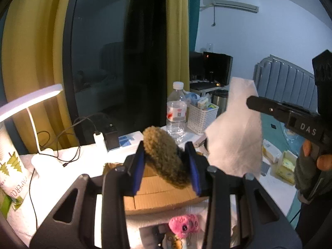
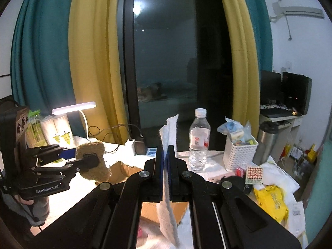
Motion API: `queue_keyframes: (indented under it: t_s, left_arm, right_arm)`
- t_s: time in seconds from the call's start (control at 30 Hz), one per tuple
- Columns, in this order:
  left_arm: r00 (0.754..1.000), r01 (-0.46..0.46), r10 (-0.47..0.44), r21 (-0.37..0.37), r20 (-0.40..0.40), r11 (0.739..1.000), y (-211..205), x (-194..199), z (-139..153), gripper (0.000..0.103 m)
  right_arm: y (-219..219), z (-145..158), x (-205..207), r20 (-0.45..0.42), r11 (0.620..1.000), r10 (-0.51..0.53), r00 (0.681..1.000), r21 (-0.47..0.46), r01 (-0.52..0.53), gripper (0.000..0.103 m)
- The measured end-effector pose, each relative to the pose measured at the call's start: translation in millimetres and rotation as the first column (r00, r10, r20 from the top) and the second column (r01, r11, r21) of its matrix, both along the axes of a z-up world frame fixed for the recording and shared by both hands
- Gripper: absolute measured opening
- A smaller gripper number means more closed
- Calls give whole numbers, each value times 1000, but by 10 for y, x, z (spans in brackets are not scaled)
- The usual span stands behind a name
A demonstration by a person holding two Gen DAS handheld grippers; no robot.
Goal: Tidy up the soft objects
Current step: 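Carry both items over the cardboard box and open both tools to drop them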
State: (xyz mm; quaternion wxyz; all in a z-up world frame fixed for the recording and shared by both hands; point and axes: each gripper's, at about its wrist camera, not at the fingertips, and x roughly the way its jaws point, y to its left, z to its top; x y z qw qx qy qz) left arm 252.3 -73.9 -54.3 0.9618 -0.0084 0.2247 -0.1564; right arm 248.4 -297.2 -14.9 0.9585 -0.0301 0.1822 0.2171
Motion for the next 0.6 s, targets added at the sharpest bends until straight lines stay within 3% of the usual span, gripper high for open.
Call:
queue_keyframes:
  t_s: [0.4, 0.6]
  left_arm:
    - [995, 4, -7, -22, -102, 1000, -82, 427, -415, 38]
    - [983, 31, -35, -26, -182, 999, -228, 590, -706, 38]
  right_arm:
    - [184, -469, 596, -88, 1000, 10, 996, -4, -10, 4]
    - [183, -1059, 842, -244, 1000, -19, 969, -24, 13, 4]
